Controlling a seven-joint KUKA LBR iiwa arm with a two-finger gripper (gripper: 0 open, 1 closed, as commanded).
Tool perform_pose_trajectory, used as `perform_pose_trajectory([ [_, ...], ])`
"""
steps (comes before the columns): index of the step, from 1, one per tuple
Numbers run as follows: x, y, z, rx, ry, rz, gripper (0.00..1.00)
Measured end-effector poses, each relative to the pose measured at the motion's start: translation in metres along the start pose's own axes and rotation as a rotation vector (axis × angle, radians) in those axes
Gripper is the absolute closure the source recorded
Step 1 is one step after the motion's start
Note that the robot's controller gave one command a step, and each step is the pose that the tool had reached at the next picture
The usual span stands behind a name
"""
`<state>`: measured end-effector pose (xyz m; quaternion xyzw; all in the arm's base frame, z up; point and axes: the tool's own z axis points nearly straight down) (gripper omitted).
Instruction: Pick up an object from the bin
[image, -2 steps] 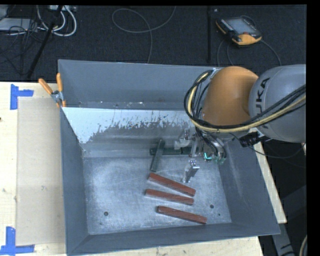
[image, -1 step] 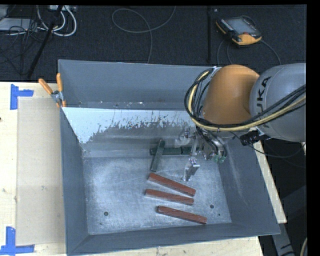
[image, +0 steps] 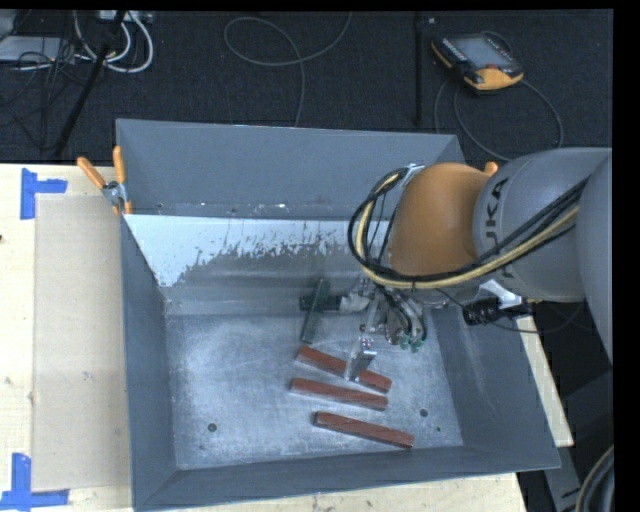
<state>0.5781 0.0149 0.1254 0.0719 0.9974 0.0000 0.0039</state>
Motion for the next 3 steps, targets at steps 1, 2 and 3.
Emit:
perform_pose_trajectory([
  [1,0.019,0.014,0.027,0.002,0.015,0.088,0.00],
  [2,0.043,0.022,-0.021,0.001,0.010,0.160,0.00],
  [3,0.044,0.024,0.050,0.001,0.005,0.133,0.00],
])
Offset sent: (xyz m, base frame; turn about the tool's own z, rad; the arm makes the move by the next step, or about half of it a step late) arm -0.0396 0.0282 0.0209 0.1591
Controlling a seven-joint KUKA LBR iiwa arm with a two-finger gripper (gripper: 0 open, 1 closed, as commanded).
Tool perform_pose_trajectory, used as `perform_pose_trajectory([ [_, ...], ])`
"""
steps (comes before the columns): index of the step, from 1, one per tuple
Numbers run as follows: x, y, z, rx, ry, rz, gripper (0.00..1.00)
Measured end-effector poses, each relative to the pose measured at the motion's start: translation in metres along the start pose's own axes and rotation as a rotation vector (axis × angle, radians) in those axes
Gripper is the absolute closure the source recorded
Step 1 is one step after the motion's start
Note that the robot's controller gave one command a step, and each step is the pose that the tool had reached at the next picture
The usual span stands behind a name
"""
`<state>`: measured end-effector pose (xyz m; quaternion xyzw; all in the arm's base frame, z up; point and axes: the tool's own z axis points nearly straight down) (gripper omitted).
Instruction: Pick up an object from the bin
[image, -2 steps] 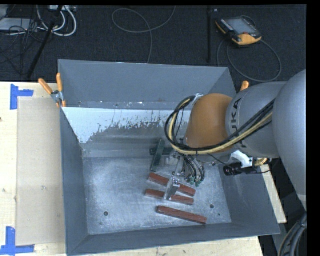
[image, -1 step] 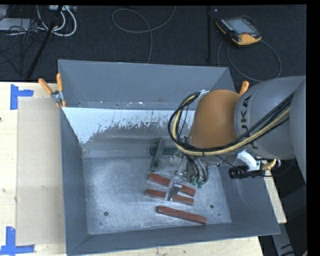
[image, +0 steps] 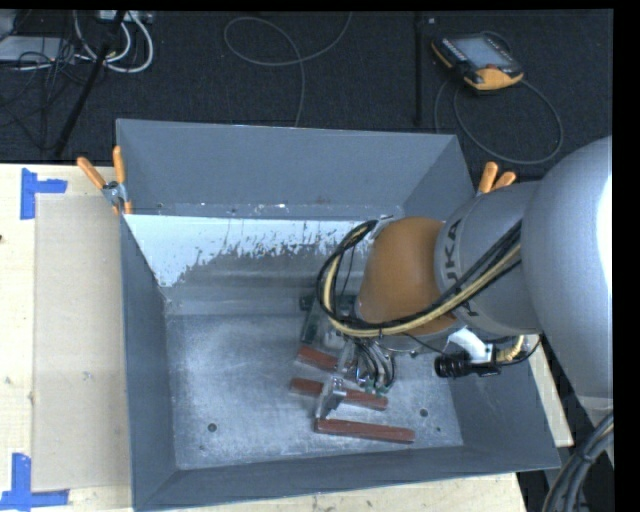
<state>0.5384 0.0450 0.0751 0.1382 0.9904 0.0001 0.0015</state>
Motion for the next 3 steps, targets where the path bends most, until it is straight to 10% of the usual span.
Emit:
perform_pose_trajectory([
  [1,0.0005,-0.0011,-0.0046,0.001,0.002,-0.001,1.00],
  [3,0.0020,-0.0016,-0.0088,0.002,0.008,-0.001,1.00],
])
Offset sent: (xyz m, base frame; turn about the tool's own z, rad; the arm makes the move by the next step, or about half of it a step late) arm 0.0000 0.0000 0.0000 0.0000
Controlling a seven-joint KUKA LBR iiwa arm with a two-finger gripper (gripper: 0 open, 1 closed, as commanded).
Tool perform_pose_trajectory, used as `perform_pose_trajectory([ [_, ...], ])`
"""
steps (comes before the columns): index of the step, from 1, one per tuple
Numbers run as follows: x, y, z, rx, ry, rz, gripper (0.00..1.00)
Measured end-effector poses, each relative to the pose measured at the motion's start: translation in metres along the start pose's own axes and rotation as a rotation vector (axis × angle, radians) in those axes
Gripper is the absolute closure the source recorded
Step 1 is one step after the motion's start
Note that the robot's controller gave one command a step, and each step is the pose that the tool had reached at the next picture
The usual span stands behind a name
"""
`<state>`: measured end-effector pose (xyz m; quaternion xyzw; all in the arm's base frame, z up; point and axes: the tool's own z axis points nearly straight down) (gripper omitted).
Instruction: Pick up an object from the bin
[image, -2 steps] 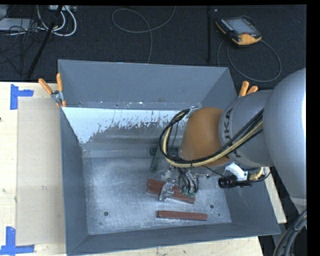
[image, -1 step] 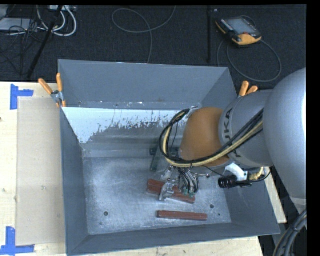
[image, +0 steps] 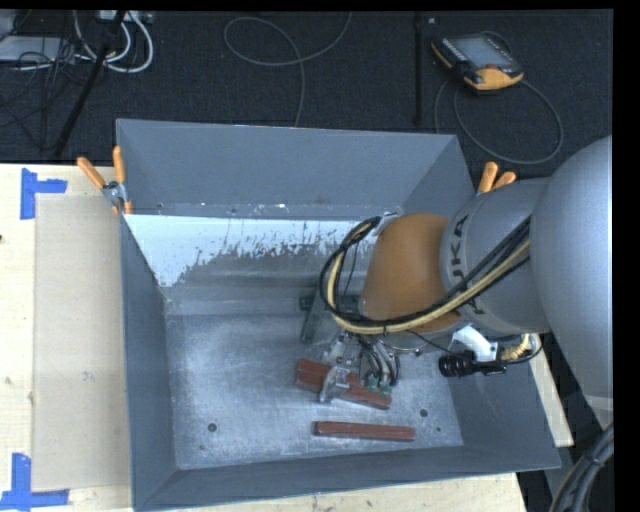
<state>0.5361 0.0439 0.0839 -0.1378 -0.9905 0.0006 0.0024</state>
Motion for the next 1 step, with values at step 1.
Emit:
perform_pose_trajectory([
  [1,0.0020,-0.0009,-0.0205,0.002,0.007,-0.001,1.00],
])
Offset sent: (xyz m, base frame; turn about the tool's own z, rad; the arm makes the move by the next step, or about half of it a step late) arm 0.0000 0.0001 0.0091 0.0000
